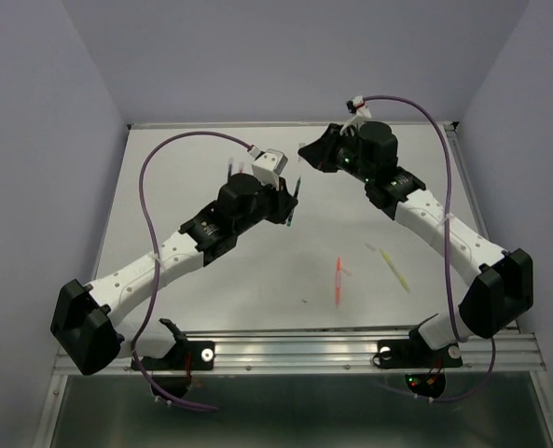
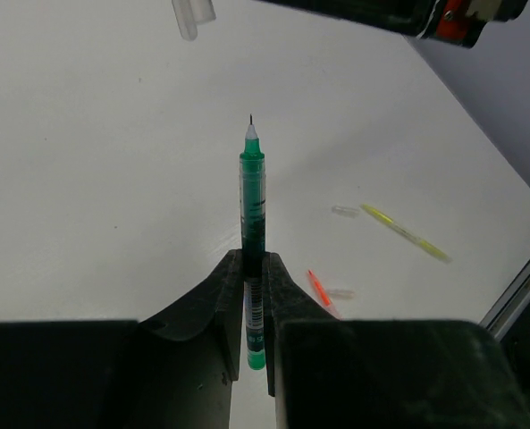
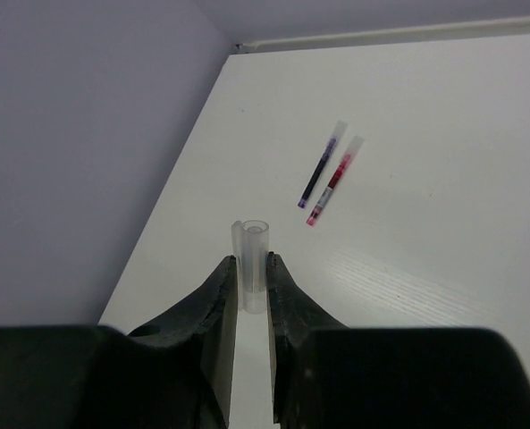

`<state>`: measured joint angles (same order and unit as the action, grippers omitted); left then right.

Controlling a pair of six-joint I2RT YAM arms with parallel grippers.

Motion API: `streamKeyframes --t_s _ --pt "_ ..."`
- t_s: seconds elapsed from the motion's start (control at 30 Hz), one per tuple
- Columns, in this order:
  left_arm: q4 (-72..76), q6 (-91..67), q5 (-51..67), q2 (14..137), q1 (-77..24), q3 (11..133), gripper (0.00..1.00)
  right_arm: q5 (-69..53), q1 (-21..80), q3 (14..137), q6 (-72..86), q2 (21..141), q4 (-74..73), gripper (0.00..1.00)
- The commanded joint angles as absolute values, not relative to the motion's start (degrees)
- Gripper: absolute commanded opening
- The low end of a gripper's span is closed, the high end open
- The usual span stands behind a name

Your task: Insert the pens into the pen caps

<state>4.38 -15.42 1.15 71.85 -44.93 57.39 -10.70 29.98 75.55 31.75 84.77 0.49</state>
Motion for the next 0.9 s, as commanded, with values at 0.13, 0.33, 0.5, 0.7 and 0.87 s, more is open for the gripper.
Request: streamKeyframes --t_s 0.13,0.33,0.5,0.7,0.87 --pt "6.7 -13.0 -1.9 72.1 -45.2 61.9 0.00 -16.1 29.7 75.0 32.0 83.1 3.3 0.09" --pt "4.9 -13.4 -3.4 73.5 -45.2 62.5 0.00 -18.0 29.7 74.7 31.6 83.1 4.7 0.10" --pt "4.0 -13.5 -4.8 74.2 -45.2 63.3 0.00 -19.7 29.7 74.9 31.5 83.1 4.9 0.11" --pt "3.6 -13.5 -5.8 74.7 -45.1 64.5 0.00 -19.7 29.7 74.6 30.6 82.7 4.9 0.12" --pt "4.0 -13.2 -5.4 74.9 -45.2 64.8 0.00 -19.2 29.7 74.6 29.9 83.3 4.8 0.13"
